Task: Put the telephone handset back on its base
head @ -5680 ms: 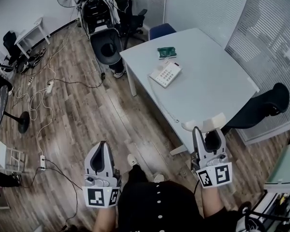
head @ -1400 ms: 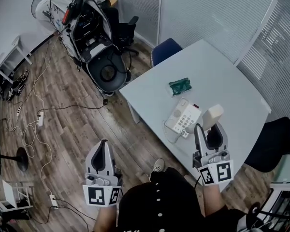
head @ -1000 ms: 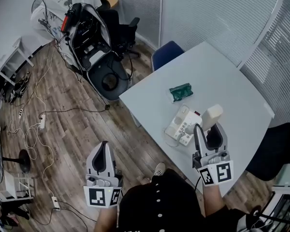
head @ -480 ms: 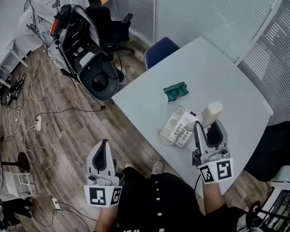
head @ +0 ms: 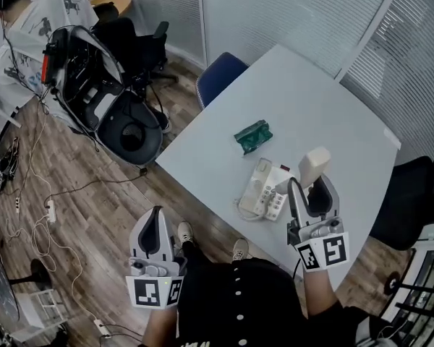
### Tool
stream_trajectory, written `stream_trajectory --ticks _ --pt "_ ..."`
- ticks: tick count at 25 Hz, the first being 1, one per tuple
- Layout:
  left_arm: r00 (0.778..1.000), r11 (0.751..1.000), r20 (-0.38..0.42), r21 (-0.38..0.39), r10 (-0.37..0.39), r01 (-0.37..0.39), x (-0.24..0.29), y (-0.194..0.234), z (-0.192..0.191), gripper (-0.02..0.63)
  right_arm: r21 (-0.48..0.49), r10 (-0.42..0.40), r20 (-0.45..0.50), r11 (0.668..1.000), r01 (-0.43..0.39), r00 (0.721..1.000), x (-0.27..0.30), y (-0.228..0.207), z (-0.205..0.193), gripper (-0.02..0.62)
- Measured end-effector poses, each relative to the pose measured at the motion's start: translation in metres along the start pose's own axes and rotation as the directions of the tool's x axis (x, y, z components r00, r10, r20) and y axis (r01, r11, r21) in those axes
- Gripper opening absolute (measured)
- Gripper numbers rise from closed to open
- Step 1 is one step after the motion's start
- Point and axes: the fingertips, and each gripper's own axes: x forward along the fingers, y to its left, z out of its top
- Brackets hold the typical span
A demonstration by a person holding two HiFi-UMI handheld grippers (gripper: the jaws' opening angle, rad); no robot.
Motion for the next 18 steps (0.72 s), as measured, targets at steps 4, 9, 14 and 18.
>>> stream_trajectory --ticks 4,9,14,18 --pt "0.998 0.998 -0.012 -0.005 -0.062 0.062 0.026 0.016 0.000 0.015 0.001 -0.055 -0.003 0.998 0.055 0.998 0.011 0.003 -0.001 0.235" --pt "0.993 0.993 -0.013 -0.006 -0.115 0.115 0.050 0.030 0.002 0.015 0.010 -0.108 -0.014 0.994 0.108 0.994 0.021 0.006 -0.005 0.235" --pt "0.982 0.982 -0.028 -0.027 -0.187 0.186 0.072 0.030 -0.004 0.015 0.016 -0.175 -0.037 0.984 0.176 0.984 0.021 0.003 -0.011 0.235" --pt "0.970 0.970 -0.033 -0.037 -0.243 0.242 0.088 0.028 -0.006 0.015 0.014 -0.232 -0.042 0.972 0.233 0.972 0.017 -0.002 -0.012 0.235"
